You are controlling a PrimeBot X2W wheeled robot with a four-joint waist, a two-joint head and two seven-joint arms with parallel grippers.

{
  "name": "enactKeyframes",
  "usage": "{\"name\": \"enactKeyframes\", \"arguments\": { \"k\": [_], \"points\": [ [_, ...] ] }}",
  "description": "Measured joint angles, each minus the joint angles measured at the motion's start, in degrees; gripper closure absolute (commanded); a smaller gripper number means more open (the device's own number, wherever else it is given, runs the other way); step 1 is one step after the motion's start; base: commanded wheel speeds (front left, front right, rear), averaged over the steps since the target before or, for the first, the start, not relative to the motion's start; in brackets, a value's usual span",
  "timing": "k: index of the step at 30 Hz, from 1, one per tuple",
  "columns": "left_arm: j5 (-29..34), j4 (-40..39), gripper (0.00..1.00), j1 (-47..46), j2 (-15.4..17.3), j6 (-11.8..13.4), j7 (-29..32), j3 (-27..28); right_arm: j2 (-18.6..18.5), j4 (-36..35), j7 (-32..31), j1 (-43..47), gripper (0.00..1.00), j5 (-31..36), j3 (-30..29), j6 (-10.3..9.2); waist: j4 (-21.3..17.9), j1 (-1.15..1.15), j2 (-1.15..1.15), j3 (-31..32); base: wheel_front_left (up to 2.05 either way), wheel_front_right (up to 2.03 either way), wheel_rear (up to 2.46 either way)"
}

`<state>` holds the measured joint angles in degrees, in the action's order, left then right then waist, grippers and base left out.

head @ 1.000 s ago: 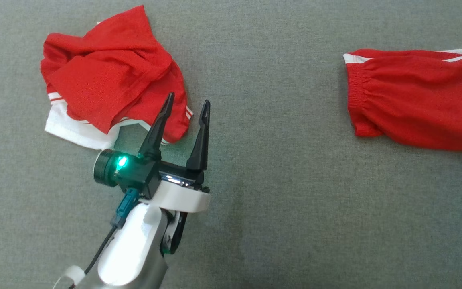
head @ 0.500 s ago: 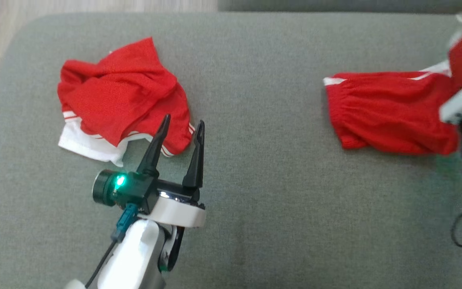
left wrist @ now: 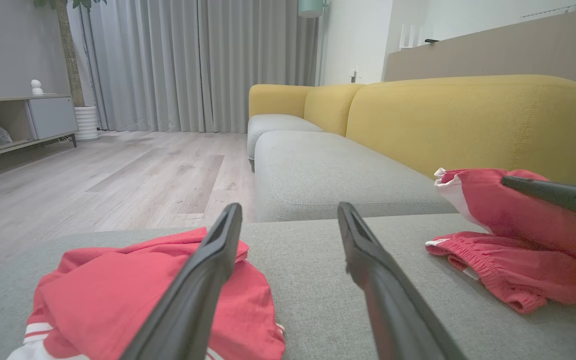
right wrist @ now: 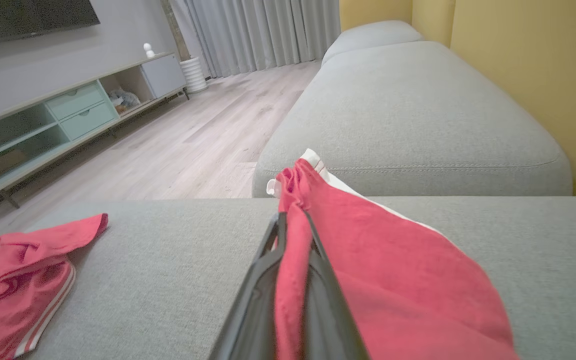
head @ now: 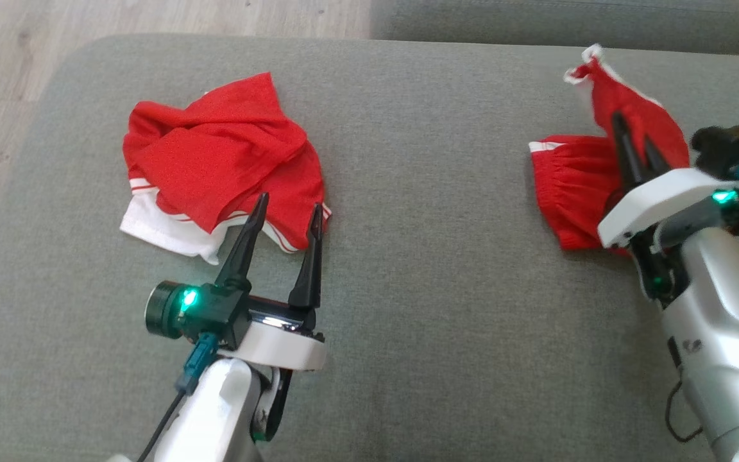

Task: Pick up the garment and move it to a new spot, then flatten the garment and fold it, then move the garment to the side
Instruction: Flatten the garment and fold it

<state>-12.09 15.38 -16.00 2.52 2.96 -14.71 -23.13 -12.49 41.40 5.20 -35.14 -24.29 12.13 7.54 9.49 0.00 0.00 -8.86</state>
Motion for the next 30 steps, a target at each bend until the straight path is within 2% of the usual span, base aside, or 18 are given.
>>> {"name": "enactKeyframes", "arguments": {
  "k": [9, 10, 11, 15, 20, 24, 27, 30],
  "points": [
    [0.0, 0.0, 0.00, 0.0, 0.0, 0.0, 0.0, -0.1, 0.7, 4.8, -0.9, 0.4, 1.00, -0.6, 8.4, 0.00, 0.9, 0.00, 0.00, -0.4, 0.00, 0.00, 0.00],
    [0.0, 0.0, 0.00, 0.0, 0.0, 0.0, 0.0, -0.1, 0.8, 5.2, -1.0, 0.6, 0.43, -0.8, 9.9, 0.00, 0.8, 0.00, 0.00, -0.3, 0.00, 0.00, 0.00],
    [0.0, 0.0, 0.00, 0.0, 0.0, 0.0, 0.0, -0.1, 1.1, 5.3, -1.0, 0.9, 0.00, -1.3, 11.2, 0.00, 0.6, 0.00, 0.00, -0.1, 0.00, 0.00, 0.00],
    [0.0, 0.2, 0.00, 0.0, 0.0, 0.1, 0.0, -0.1, 1.4, 5.4, 0.1, 2.0, 0.00, -3.1, 15.2, 0.00, -0.4, 0.00, 0.00, 0.7, 0.00, 0.00, 0.00],
    [0.0, 0.2, 0.00, 0.0, 0.0, 0.1, 0.0, 0.7, 1.2, 4.0, 5.0, 2.0, 0.00, -5.5, 12.7, 0.00, -2.9, 0.00, 0.00, 2.1, 0.00, 0.00, 0.00],
    [-0.1, 0.0, 0.00, 0.1, 0.1, 0.1, 0.0, 1.7, -0.4, 2.5, 7.7, 2.1, 0.00, -3.5, 8.1, 0.00, -5.4, 0.00, 0.00, 3.4, 0.00, 0.00, 0.00],
    [-0.5, -0.7, 0.00, 0.2, 0.1, 0.1, 0.0, 2.8, -1.6, 0.0, 8.7, 3.6, 0.00, 0.6, 2.1, 0.00, -7.5, 0.00, 0.00, 4.1, 0.00, 0.00, 0.00],
    [-0.5, -1.2, 0.00, 0.5, 0.1, 0.3, 0.0, 3.6, -1.2, -4.1, 9.0, 7.6, 0.00, 5.1, -4.5, 0.00, -9.5, 0.00, 0.00, 4.6, 0.00, 0.00, 0.00]
  ]
}}
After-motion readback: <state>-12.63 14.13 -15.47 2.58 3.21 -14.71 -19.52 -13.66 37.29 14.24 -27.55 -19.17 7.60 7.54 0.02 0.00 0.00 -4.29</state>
